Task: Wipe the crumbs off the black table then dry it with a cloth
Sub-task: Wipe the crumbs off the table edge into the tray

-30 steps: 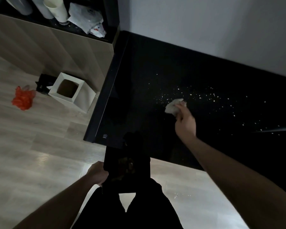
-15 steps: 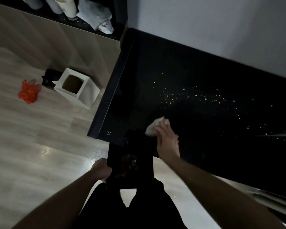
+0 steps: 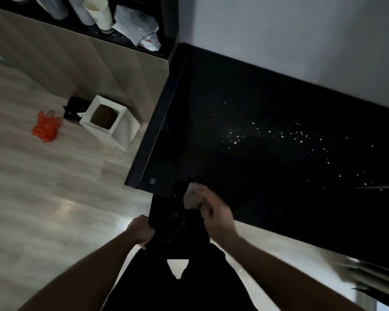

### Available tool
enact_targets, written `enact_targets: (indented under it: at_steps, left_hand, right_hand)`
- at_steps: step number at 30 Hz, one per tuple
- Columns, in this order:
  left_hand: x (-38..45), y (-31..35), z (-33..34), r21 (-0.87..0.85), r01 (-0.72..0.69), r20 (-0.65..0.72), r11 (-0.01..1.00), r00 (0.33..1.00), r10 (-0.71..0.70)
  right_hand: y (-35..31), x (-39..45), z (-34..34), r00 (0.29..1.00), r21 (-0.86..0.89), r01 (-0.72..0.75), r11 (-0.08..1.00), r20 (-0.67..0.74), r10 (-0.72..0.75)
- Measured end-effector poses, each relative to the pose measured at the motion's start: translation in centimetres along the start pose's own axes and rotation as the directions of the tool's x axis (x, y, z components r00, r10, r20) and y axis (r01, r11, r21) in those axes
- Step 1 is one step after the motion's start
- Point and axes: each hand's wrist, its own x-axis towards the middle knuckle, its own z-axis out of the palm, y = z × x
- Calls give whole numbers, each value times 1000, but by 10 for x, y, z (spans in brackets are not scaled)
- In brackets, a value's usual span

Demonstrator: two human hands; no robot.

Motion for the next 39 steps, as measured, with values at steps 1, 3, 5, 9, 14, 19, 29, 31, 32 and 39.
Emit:
enact_targets:
  at_steps: [1,3,5,9,14,19,29,31,32,39]
  left_hand:
    - [1,-1,0,2,-1,-1,1000,1000,1]
    - [4,-3,1,7,-3,-9,1000,1000,3]
    - [6,-1,3,-1,-6,-19,1000,1000,6]
    - [10,2,4,-9,-5,-46,1000,999,5]
    - [15,0,2,-71,1,-65,997,998,-6]
    - [15,1,3,-70,4,-66,998,998,-9]
    - [3,7,6,-23,-7,-47,1000,999,6]
    - [0,8,5,-15,-9,-30,1000,1000,9]
    - [-1,8,4,-13,-8,-19,1000,1000,8]
    - [14,-3,6,-44,-27,2,999,1000,28]
  right_hand:
    - [0,18,-15,999,-11,12,1000,-39,-12]
    - [2,57,-46,994,-75,28,997,-101,-35]
    - [8,97,-74,987,-176,23,984,-150,-50]
    - [22,167,-114,976,-325,-38,945,-214,-35]
    - [38,206,-118,994,-461,-80,884,-107,34]
    - [40,175,-62,994,-547,-37,836,-108,-27]
    - [-3,1,51,990,-160,-25,987,133,46]
    - [-14,-9,50,984,-48,-74,996,159,81]
    - [-17,-10,45,984,-10,-90,996,153,90]
    - [-24,60,-20,998,-62,-44,997,-57,40]
